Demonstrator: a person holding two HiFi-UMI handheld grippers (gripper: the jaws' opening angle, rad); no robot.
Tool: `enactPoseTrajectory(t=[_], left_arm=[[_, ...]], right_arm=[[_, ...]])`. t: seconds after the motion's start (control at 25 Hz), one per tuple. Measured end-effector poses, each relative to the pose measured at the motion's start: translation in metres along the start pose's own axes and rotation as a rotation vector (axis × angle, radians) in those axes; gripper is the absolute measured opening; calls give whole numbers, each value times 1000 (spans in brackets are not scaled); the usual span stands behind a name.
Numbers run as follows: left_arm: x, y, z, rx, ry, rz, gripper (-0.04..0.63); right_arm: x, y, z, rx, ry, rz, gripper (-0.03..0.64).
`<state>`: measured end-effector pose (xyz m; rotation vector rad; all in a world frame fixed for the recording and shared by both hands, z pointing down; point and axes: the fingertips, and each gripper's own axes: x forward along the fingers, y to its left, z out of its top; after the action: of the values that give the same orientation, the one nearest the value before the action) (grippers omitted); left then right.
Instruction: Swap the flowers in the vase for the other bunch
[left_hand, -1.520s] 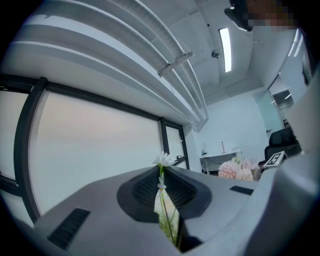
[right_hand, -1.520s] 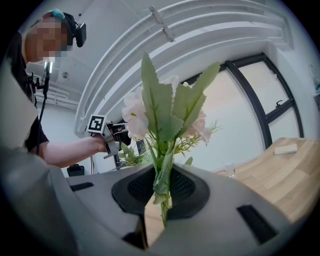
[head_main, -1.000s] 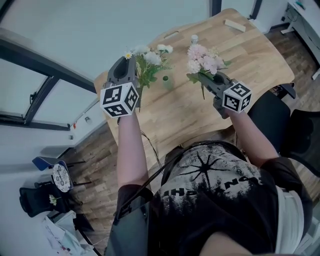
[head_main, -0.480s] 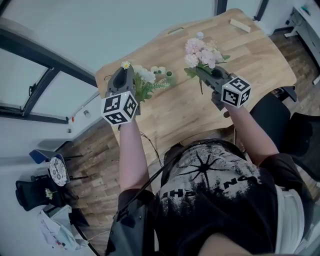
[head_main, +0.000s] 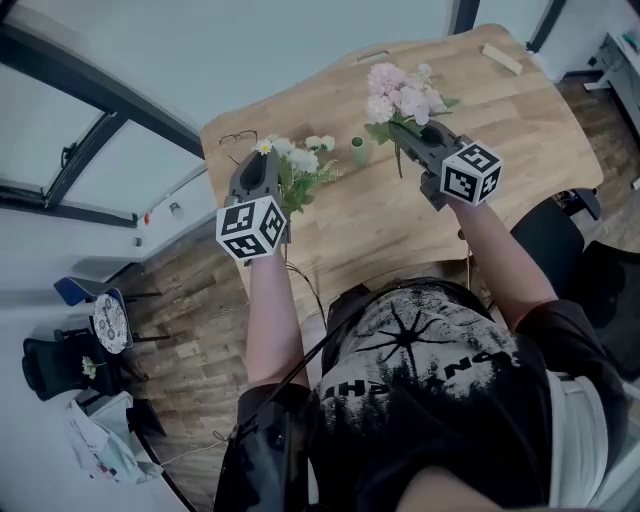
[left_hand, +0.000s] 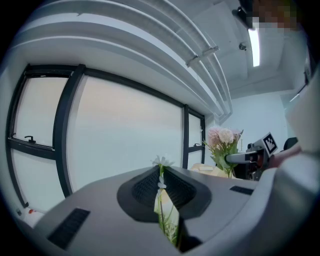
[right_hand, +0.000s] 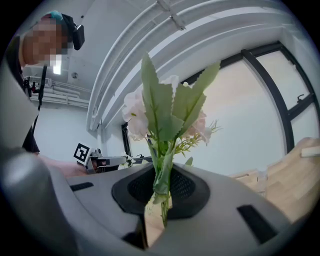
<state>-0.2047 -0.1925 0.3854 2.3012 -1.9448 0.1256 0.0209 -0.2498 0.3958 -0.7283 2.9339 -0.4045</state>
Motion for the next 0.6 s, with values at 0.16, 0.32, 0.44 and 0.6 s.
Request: enactPoseTrajectory(t=[0.16, 0.32, 0.44, 0.6], left_arm=[[-9, -8, -18, -11, 18, 11, 34], [-20, 12, -26, -44, 40, 15, 34], [-23, 24, -32, -56, 55, 19, 34], [-24, 30, -41, -67, 73, 17, 34]], right_arm=[[-2, 0, 2, -9, -9, 14, 46], [29, 10, 13, -21, -5, 26, 46], [49, 12, 17, -29, -1, 35, 46], [66, 10, 18, -31, -1, 39, 46]])
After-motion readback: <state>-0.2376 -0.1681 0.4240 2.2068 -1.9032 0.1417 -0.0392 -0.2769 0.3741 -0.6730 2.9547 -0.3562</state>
